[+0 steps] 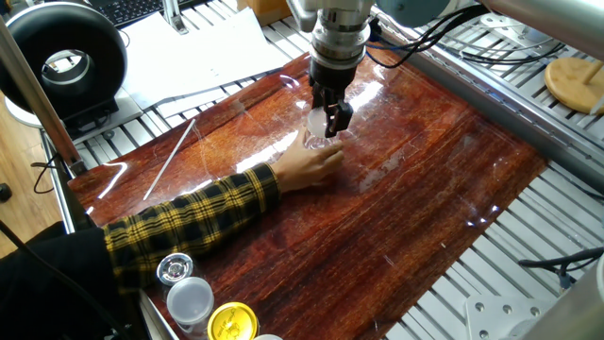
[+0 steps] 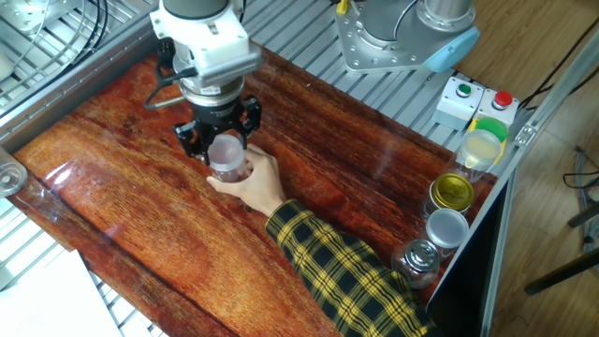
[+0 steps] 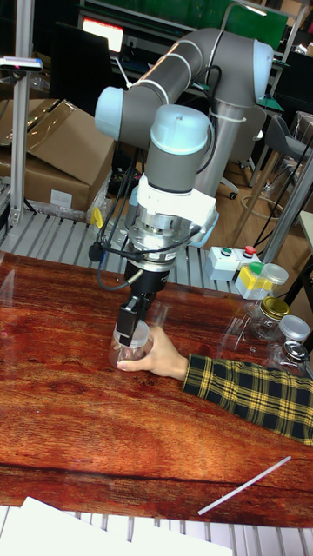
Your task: Unscrew the lid from the jar
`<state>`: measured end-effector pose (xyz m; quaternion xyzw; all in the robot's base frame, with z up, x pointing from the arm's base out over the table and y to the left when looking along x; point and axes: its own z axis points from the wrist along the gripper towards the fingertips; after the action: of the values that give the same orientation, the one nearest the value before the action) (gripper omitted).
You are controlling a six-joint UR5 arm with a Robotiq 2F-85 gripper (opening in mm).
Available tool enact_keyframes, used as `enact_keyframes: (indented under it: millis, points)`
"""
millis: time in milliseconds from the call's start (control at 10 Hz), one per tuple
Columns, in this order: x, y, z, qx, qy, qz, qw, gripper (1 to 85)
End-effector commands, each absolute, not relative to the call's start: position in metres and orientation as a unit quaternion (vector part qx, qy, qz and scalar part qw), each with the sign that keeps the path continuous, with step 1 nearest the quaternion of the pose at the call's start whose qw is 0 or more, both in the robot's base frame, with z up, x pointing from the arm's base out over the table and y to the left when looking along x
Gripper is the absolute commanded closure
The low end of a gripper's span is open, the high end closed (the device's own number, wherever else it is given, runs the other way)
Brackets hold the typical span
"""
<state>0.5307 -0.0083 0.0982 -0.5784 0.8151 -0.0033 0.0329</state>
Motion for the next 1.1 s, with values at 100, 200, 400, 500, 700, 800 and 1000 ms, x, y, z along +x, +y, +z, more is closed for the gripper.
enact_keyframes:
  millis: [100,200,400,500,700,800,1000]
  points:
    - [0.527,-0.013,0.098,-0.600,0.800,-0.009,0.020,31.7]
    - [0.526,-0.018,0.098,-0.603,0.797,-0.016,0.012,25.7]
    - [0.522,-0.023,0.098,-0.606,0.795,-0.019,0.001,14.0]
    - [0.522,-0.024,0.098,-0.605,0.796,-0.021,-0.001,12.7]
    - [0.520,-0.026,0.099,-0.598,0.801,-0.019,-0.005,11.7]
    - [0.517,-0.028,0.100,-0.587,0.810,-0.015,-0.010,8.7]
    - [0.504,-0.024,0.105,-0.518,0.855,0.014,-0.015,8.3]
